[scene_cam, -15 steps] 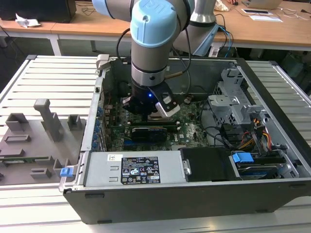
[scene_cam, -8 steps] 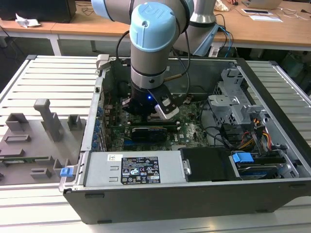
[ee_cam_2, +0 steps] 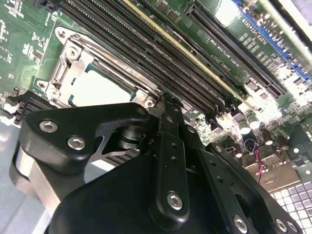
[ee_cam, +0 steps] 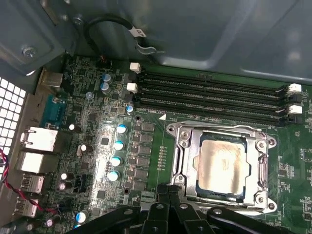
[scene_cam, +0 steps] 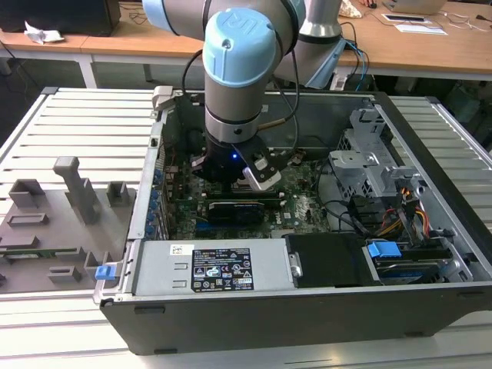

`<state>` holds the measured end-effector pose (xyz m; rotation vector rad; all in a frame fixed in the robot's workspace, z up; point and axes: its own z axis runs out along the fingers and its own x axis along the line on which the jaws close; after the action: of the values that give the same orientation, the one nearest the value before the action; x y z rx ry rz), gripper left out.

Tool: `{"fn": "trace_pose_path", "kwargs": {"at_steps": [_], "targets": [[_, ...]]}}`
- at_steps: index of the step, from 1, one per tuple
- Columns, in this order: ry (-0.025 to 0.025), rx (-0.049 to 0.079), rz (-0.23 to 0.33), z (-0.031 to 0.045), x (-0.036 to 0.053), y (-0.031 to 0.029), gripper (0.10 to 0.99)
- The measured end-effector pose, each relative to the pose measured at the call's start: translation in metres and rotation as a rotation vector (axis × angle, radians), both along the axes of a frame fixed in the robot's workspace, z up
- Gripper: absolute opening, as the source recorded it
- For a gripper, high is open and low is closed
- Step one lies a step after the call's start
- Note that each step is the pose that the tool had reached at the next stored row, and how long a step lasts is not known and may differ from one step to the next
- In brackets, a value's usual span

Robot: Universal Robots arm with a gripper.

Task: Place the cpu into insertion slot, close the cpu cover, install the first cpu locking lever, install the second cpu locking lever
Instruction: 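Install the second cpu locking lever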

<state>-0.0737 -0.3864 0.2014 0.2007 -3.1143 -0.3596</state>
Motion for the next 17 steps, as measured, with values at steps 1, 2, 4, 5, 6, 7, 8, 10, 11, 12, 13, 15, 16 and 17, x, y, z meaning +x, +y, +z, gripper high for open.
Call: {"fn": "trace_pose_path", "kwargs": {"at_steps": [1, 2, 4, 5, 6, 7, 8, 10, 11, 12, 13, 15, 16, 17], "targets": [[-0.0002, 0.004, 0.0, -0.0008, -0.0001, 0.0001, 0.106], [-0.0001, 0.007, 0.0, -0.0013, -0.0002, 0.0001, 0.106], [-0.0001, 0.014, 0.0, -0.0024, -0.0003, 0.0, 0.106], [0.0001, 0.016, 0.0, -0.0026, -0.0005, 0.0, 0.106], [0.0, 0.017, 0.0, -0.0028, -0.0005, 0.0, 0.106], [0.0, 0.018, 0.0, -0.0028, -0.0005, 0.0, 0.106], [0.0, 0.02, 0.0, -0.0028, -0.0006, -0.0003, 0.106], [-0.0001, 0.021, 0.0, -0.0029, -0.0006, -0.0008, 0.106], [-0.0002, 0.021, 0.0, -0.003, -0.0005, -0.0016, 0.106], [0.0, 0.02, 0.0, -0.0028, -0.0006, -0.0023, 0.106], [0.0, 0.021, 0.0, -0.0029, -0.0006, -0.0034, 0.106], [-0.0001, 0.022, 0.0, 0.011, -0.0006, -0.0036, 0.106], [-0.0001, 0.022, 0.0, 0.0184, -0.0006, -0.0036, 0.106], [-0.0002, 0.023, 0.0, 0.0186, -0.0006, -0.0036, 0.106]]}}
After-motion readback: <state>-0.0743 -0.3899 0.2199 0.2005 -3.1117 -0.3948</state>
